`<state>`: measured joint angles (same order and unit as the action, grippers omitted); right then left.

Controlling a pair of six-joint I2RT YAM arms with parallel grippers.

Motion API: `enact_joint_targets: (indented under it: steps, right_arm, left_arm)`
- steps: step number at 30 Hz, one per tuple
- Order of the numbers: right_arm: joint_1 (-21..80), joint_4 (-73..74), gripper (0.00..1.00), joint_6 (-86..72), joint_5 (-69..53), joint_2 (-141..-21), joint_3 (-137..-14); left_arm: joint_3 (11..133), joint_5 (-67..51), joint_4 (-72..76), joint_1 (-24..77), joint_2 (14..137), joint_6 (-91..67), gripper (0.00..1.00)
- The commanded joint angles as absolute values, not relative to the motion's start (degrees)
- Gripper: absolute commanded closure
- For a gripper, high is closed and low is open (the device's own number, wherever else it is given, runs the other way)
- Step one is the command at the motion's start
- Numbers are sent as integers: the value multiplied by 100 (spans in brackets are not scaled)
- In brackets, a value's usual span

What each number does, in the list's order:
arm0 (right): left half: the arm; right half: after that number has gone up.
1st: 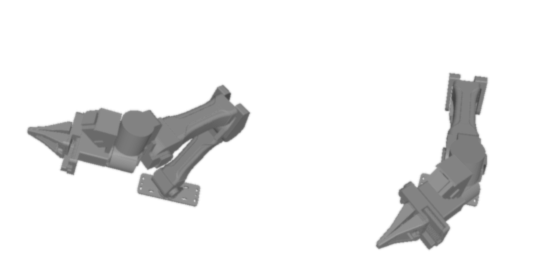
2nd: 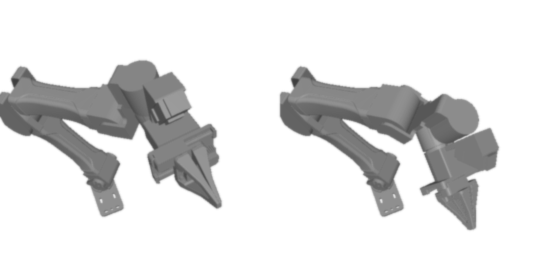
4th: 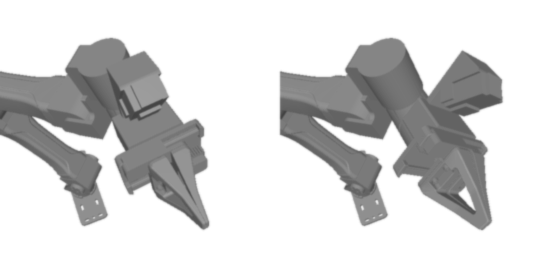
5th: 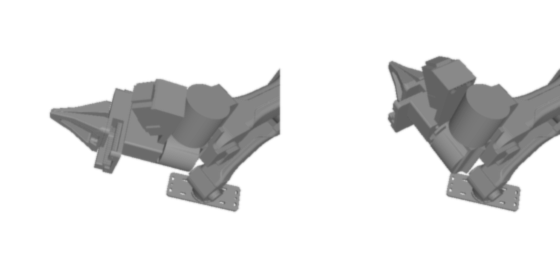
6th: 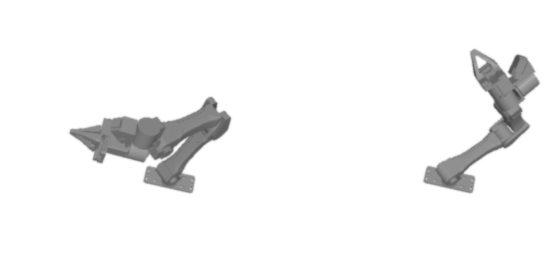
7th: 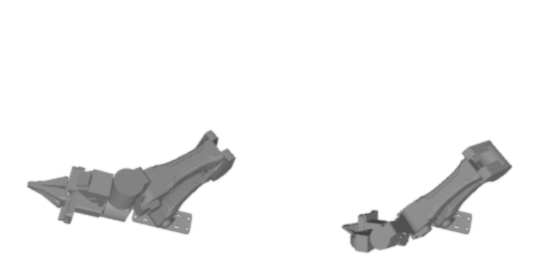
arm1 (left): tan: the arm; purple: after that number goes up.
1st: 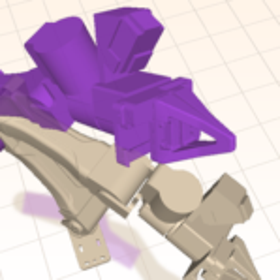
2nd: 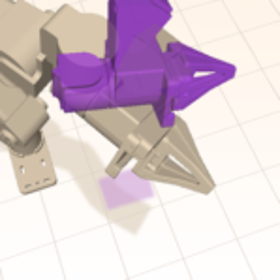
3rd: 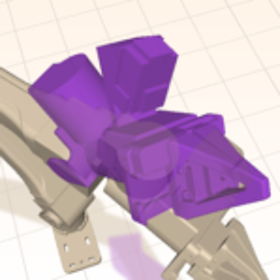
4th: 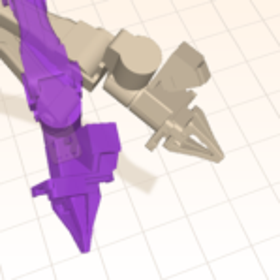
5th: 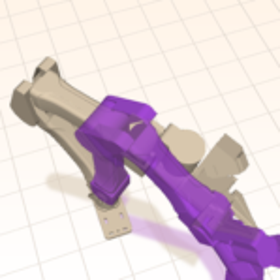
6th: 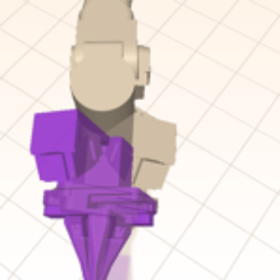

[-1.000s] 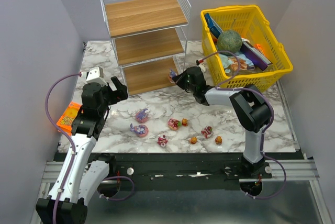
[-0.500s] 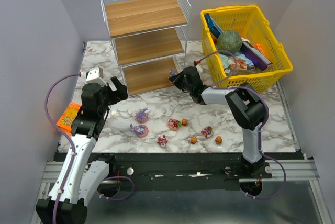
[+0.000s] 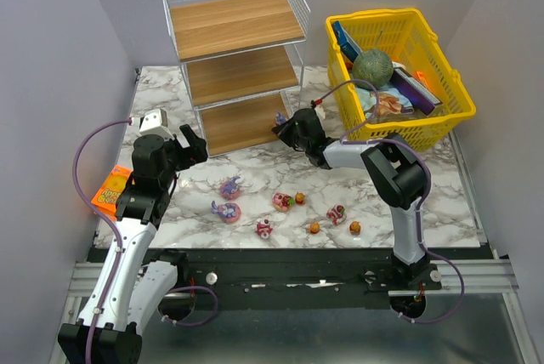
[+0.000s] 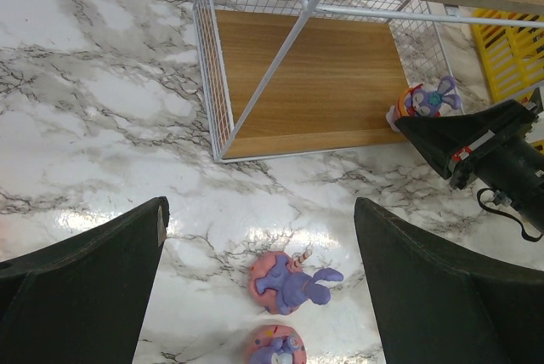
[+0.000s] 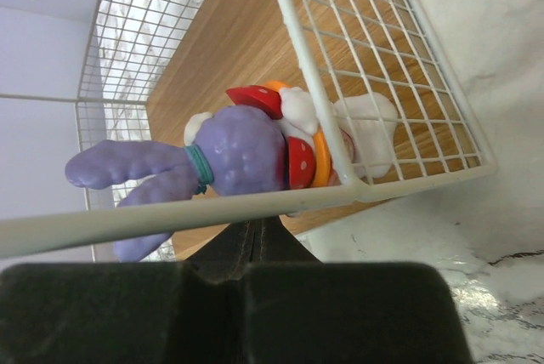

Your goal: Place and organize the plastic toys onto the shelf

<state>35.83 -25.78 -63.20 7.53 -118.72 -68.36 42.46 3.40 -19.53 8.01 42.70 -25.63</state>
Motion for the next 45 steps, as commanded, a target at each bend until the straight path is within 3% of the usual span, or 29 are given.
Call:
enact_joint_targets:
  steps: [1, 30, 40, 42, 45]
  right_arm:
    - [3551, -2197, 99, -6469, 1037, -11962, -6777]
    - [3076, -2875, 99, -6328, 1028, -11655, -6442]
    - [3103, -2593, 99, -5853, 870, -10750, -5644]
    - [3111, -2497, 94, -5880, 722, -10505, -5529]
    - [3111, -1909, 73, -6300, 546, -10231, -5458]
  left_arm:
    - [4219, 343, -2021, 826, 4193, -2584, 1]
    - [4157, 316, -2013, 826, 4245, -2602, 1]
    - [4043, 325, -1934, 826, 4175, -2619, 1]
    - [4017, 308, -1907, 826, 4166, -2645, 1]
    - [3999, 281, -1898, 826, 4166, -2654, 1]
